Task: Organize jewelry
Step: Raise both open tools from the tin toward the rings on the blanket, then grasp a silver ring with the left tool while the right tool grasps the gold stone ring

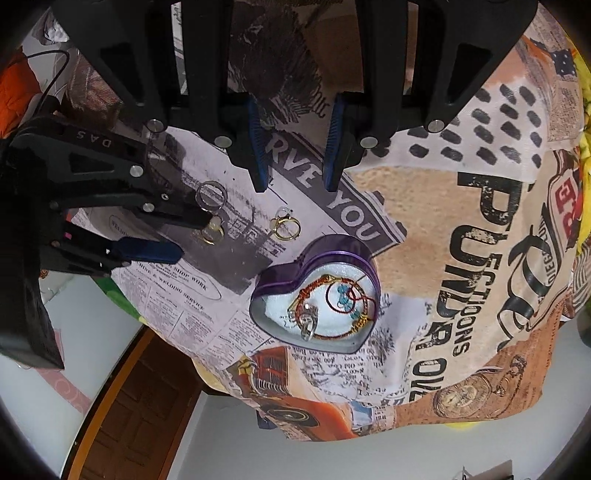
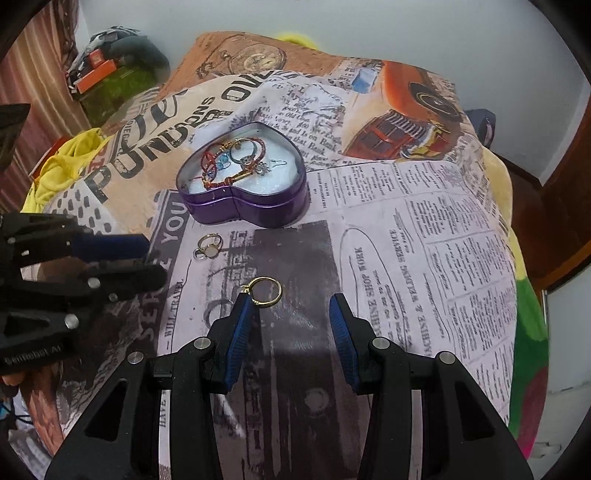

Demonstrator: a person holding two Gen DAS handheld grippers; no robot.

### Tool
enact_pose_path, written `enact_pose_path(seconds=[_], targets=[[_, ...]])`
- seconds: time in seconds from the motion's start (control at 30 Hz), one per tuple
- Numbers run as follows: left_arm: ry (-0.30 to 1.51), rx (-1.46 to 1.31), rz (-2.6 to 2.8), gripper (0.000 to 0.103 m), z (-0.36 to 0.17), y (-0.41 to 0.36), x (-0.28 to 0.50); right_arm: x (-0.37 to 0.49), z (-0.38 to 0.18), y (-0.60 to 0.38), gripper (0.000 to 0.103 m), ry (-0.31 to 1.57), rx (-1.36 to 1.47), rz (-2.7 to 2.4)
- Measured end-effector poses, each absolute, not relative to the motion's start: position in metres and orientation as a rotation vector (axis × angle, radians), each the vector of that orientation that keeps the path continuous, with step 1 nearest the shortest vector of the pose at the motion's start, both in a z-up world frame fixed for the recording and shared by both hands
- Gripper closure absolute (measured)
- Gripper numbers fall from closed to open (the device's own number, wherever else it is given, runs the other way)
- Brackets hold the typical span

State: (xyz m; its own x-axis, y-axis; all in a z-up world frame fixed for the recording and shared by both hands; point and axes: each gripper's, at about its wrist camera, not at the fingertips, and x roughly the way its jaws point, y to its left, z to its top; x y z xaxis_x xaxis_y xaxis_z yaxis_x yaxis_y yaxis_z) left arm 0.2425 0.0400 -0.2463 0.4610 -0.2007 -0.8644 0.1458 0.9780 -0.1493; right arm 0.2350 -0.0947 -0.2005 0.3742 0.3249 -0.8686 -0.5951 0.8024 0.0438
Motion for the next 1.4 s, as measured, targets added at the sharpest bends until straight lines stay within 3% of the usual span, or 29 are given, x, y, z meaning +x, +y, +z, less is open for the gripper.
enact_pose_path(seconds=[0.37,0.43,1.13,1.23,1.4], targets=[[1.068,-0.071,-0.221,0.073,-0.249,0.045,0.242,0.240,-0.207,-0.073,0.064,1.024,-0.344,0.671],[1.069,-0.074,-0.222,0.073,-0.250,0.046,0.242,0.241,-0.208,-0.071,0.080,1.020,-0.342,0.680],[1.090,-0.005,-0.261,0.073,-0.255,0.000,0.254,0.236,-0.181,-0.114,0.080,0.949,-0.252,0.625],[1.089,-0.018,-0.250,0.082,-0.256,0.001,0.257,0.236,-0.180,-0.120,0.080,0.948,-0.237,0.622],[1.080,-0.026,-0.230,0.082,-0.253,0.004,0.258,0.236,-0.179,-0.123,0.080,0.952,-0.214,0.616]])
